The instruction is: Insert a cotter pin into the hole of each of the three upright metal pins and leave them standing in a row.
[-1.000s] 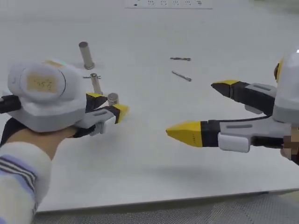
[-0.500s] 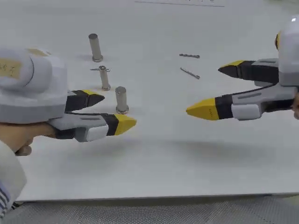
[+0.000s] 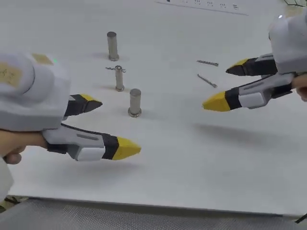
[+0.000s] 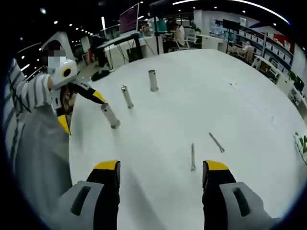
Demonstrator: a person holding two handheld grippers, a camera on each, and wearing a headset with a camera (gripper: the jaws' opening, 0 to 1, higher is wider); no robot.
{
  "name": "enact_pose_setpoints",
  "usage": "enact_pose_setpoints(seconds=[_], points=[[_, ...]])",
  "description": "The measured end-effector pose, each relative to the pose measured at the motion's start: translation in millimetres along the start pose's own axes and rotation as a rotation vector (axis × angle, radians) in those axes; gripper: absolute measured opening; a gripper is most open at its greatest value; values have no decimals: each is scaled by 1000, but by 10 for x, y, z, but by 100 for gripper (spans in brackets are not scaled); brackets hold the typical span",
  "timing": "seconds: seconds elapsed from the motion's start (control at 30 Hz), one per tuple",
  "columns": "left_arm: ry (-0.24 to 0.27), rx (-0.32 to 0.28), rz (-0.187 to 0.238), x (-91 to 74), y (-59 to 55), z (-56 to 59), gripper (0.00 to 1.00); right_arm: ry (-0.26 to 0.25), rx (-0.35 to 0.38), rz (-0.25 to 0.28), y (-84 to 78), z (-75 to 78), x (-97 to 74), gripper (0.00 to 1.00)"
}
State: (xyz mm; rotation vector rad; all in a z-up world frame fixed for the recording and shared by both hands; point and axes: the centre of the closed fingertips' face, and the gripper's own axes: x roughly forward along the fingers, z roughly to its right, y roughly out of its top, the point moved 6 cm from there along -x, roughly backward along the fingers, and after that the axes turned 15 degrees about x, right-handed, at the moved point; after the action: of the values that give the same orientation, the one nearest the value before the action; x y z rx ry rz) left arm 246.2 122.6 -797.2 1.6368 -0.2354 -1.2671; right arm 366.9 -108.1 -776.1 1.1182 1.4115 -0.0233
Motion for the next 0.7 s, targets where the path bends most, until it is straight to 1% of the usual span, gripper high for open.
enact_pose_setpoints(seconds=[0.07, 0.17, 0.33, 0.4, 0.47, 0.53, 0.6, 0.7], points=[[-2, 2, 1, -16, -4, 18, 81, -14, -14, -16, 12, 17, 40, 65], [-7, 4, 4, -48, -8, 38, 81, -29, -25, -40, 28, 80, 120, 62], [3, -12, 16, -99, -29, 37, 80, -30, -6, -59, 38, 157, 229, 52], [5, -27, 18, -111, -45, 32, 80, -46, 0, -74, 36, 195, 265, 48], [12, -34, 25, -126, -51, 27, 80, -58, -2, -96, 26, 230, 305, 43], [17, -41, 35, -138, -47, 19, 80, -70, 2, -106, 26, 264, 332, 38], [20, -51, 41, -145, -46, 10, 80, -82, 6, -119, 28, 296, 349, 36], [22, -56, 43, -151, -46, 0, 79, -82, -3, -129, 38, 349, 387, 36]])
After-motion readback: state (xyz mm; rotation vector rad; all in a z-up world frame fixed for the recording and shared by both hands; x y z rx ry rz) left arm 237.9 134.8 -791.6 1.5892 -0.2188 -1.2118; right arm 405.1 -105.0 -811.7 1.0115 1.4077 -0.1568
